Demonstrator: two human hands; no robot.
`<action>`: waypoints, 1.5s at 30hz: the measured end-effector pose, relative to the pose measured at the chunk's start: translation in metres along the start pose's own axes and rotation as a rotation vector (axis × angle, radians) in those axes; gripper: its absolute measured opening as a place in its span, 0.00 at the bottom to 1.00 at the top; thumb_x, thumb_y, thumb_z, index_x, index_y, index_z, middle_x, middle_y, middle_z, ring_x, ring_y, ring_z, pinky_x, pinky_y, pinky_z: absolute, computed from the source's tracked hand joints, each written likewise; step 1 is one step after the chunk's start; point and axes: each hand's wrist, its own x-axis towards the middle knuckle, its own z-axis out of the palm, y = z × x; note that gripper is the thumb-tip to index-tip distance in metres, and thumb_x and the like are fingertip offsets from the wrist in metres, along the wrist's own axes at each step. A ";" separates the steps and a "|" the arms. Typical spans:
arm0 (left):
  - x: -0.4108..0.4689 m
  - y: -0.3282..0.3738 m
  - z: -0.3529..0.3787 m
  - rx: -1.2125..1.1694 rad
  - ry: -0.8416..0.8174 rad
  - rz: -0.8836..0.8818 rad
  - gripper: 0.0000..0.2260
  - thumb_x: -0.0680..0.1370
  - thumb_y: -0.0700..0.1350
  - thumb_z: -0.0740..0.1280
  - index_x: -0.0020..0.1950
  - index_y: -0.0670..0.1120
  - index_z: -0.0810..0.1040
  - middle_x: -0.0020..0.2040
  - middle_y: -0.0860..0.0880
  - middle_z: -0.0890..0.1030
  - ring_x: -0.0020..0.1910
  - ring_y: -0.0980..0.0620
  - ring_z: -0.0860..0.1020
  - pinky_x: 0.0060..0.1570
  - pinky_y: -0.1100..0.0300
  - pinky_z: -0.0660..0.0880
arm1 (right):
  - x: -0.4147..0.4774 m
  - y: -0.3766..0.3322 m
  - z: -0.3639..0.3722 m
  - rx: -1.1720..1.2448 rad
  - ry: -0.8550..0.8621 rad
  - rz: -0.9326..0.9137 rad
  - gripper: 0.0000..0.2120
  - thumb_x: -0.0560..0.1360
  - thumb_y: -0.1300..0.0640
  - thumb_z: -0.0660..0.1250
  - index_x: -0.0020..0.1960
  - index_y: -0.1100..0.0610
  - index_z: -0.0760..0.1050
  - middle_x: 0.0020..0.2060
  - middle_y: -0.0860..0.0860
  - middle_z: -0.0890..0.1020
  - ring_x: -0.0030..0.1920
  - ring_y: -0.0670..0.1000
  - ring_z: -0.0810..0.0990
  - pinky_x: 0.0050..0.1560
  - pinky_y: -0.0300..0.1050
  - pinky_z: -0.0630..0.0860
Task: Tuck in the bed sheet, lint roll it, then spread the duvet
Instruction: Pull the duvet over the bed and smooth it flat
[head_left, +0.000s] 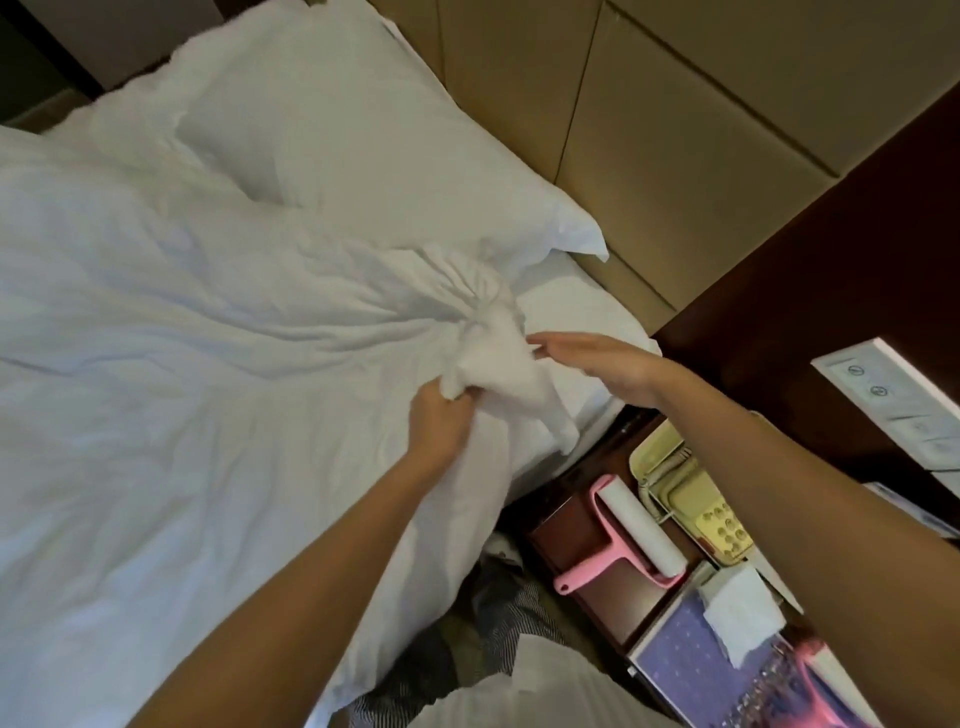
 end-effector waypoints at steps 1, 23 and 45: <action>-0.002 0.003 -0.009 -0.102 0.010 -0.046 0.09 0.75 0.50 0.68 0.50 0.46 0.79 0.48 0.45 0.81 0.49 0.47 0.80 0.43 0.59 0.72 | -0.001 0.013 -0.005 -0.018 -0.007 0.009 0.26 0.77 0.47 0.61 0.74 0.44 0.59 0.71 0.46 0.64 0.70 0.46 0.61 0.68 0.46 0.53; 0.025 -0.106 0.102 1.286 -0.657 0.298 0.28 0.80 0.53 0.56 0.76 0.61 0.46 0.77 0.47 0.47 0.75 0.40 0.46 0.65 0.34 0.57 | 0.064 0.121 0.033 -0.605 0.273 0.082 0.34 0.78 0.51 0.60 0.76 0.42 0.44 0.76 0.51 0.42 0.74 0.59 0.53 0.71 0.52 0.59; 0.157 -0.029 -0.189 0.001 0.056 -0.350 0.22 0.80 0.46 0.59 0.73 0.43 0.63 0.71 0.44 0.65 0.64 0.43 0.70 0.48 0.54 0.73 | 0.184 -0.142 0.175 -0.668 0.202 -0.190 0.23 0.79 0.59 0.59 0.73 0.55 0.63 0.68 0.55 0.70 0.67 0.55 0.69 0.65 0.44 0.63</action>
